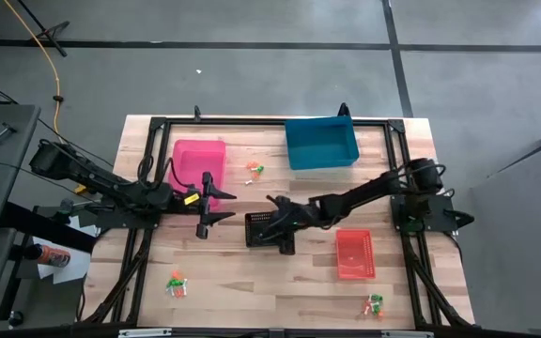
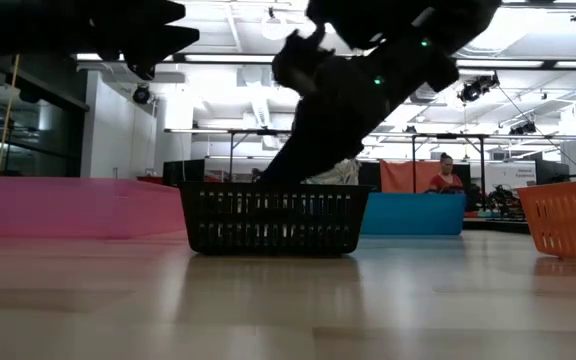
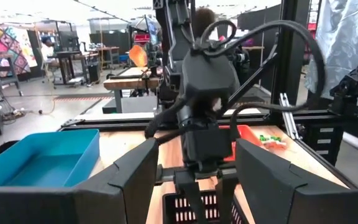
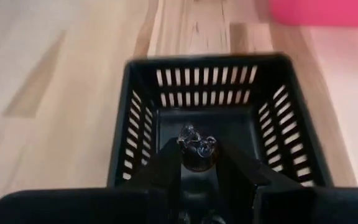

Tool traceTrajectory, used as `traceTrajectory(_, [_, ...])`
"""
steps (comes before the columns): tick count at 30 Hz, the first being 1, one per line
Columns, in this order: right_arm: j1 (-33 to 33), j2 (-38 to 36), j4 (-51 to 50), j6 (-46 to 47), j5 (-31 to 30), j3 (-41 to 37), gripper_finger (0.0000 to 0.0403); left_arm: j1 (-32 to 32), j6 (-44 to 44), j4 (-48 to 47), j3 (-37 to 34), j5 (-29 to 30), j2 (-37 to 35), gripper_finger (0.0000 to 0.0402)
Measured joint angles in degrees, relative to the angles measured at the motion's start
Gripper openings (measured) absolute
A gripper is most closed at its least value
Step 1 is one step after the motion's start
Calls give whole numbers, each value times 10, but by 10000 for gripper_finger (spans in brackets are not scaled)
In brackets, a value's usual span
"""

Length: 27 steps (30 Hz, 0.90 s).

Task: Sort Halloween decoration
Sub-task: Put the black skull toy into the black bin, then put the white bone toy into the blue bin

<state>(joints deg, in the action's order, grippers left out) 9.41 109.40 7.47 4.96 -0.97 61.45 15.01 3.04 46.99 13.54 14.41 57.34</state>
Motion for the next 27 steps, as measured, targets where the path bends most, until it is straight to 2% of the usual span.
traceTrajectory(6, [0, 14, 5, 23, -9, 21, 85, 0, -9, -13, 0, -1, 0, 202])
traceTrajectory(12, [0, 14, 8, 43, -26, 22, 142, 0, -9, -12, 0, -1, 0, 202])
traceTrajectory(17, [0, 14, 7, 36, 17, 22, 186, 0, -9, -12, 0, -1, 0, 202])
traceTrajectory(22, [0, -11, 0, -18, 43, 22, 192, 0, -10, -12, 0, -1, 0, 202])
traceTrajectory(24, [1, -36, -1, -37, 33, 22, 193, 0, -10, -12, 0, -1, 0, 202])
traceTrajectory(27, [9, -74, -6, -63, -31, 22, 193, 0, -11, -19, 0, -1, 0, 202])
